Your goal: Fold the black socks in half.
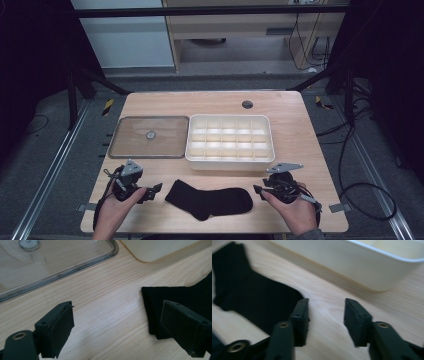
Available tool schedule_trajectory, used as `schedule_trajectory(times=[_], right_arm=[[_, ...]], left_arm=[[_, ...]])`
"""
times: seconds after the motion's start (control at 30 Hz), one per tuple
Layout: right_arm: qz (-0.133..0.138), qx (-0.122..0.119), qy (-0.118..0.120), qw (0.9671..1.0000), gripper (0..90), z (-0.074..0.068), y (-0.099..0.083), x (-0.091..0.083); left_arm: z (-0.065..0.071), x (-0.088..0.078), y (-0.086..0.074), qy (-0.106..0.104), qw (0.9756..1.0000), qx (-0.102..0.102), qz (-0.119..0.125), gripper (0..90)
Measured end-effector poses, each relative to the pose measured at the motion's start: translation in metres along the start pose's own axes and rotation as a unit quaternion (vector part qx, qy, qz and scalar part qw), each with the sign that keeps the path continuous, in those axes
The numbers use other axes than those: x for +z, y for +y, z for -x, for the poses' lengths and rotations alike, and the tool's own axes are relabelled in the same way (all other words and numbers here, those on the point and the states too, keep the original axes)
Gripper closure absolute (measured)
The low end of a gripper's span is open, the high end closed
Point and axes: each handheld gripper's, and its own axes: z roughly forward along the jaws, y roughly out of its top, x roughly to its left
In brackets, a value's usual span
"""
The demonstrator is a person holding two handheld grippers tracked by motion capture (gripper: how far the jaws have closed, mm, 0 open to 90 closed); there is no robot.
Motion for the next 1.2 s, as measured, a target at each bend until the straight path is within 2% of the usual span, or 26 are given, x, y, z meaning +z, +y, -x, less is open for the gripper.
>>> schedule_trajectory(times=[0.1,0.23,0.33,0.5,0.53,0.57,0.6,0.63,0.7,0.73,0.8,0.83,0.93,1.0,1.03,1.13,1.17,1.2], right_arm=[[-0.021,0.0,0.023,0.9995,66.5,-0.008,0.003,0.007],[-0.038,0.007,0.038,0.9985,58.5,-0.018,0.005,0.022],[-0.05,0.009,0.044,0.9977,57.1,-0.023,0.008,0.03],[-0.083,0.018,0.025,0.996,53.7,-0.023,0.007,0.04],[-0.083,0.018,0.025,0.996,53.7,-0.023,0.007,0.04],[-0.091,0.016,0.027,0.9953,58.3,-0.021,0.006,0.043],[-0.091,0.016,0.027,0.9953,58.3,-0.021,0.006,0.043],[-0.101,0.014,0.036,0.9942,71.1,-0.022,0.005,0.045],[-0.087,0.007,0.043,0.9953,80.7,-0.023,0.006,0.043],[-0.085,0.003,0.043,0.9955,82.5,-0.024,0.007,0.042],[-0.086,-0.002,0.044,0.9953,83.0,-0.025,0.008,0.042],[-0.089,-0.012,0.039,0.9952,83.1,-0.026,0.007,0.042],[-0.088,-0.015,0.04,0.9953,82.3,-0.029,0.006,0.041],[-0.088,-0.02,0.039,0.9952,81.8,-0.031,0.006,0.04],[-0.088,-0.023,0.038,0.9951,81.4,-0.031,0.006,0.04],[-0.089,-0.025,0.036,0.9951,80.7,-0.033,0.006,0.041],[-0.09,-0.025,0.037,0.995,80.1,-0.033,0.007,0.041],[-0.09,-0.025,0.037,0.995,80.1,-0.033,0.007,0.041]], left_arm=[[0.008,-0.002,0.011,0.007,0.9996,0.019,-0.02,15.4],[0.014,-0.001,0.018,-0.013,0.9988,0.022,-0.042,19.9],[0.02,0.002,0.021,-0.017,0.9979,0.031,-0.055,22.6],[0.028,0.007,0.022,-0.03,0.9957,0.045,-0.076,26.3],[0.028,0.007,0.022,-0.03,0.9957,0.045,-0.076,26.9],[0.03,0.011,0.021,-0.033,0.9949,0.047,-0.082,28.2],[0.03,0.011,0.021,-0.033,0.9949,0.047,-0.082,28.6],[0.031,0.014,0.021,-0.034,0.9945,0.049,-0.086,29.7],[0.031,0.016,0.021,-0.036,0.994,0.05,-0.091,32.3],[0.031,0.018,0.021,-0.038,0.9934,0.052,-0.095,33.8],[0.031,0.02,0.021,-0.04,0.9929,0.052,-0.1,38.0],[0.032,0.024,0.021,-0.043,0.9916,0.053,-0.109,40.4],[0.035,0.03,0.02,-0.046,0.9895,0.059,-0.124,49.3],[0.038,0.034,0.019,-0.048,0.9869,0.07,-0.138,53.2],[0.039,0.036,0.019,-0.047,0.9859,0.073,-0.143,54.3],[0.04,0.04,0.018,-0.049,0.9852,0.069,-0.149,57.0],[0.041,0.043,0.017,-0.054,0.9838,0.069,-0.156,58.0],[0.041,0.043,0.017,-0.054,0.9838,0.069,-0.156,58.4]])
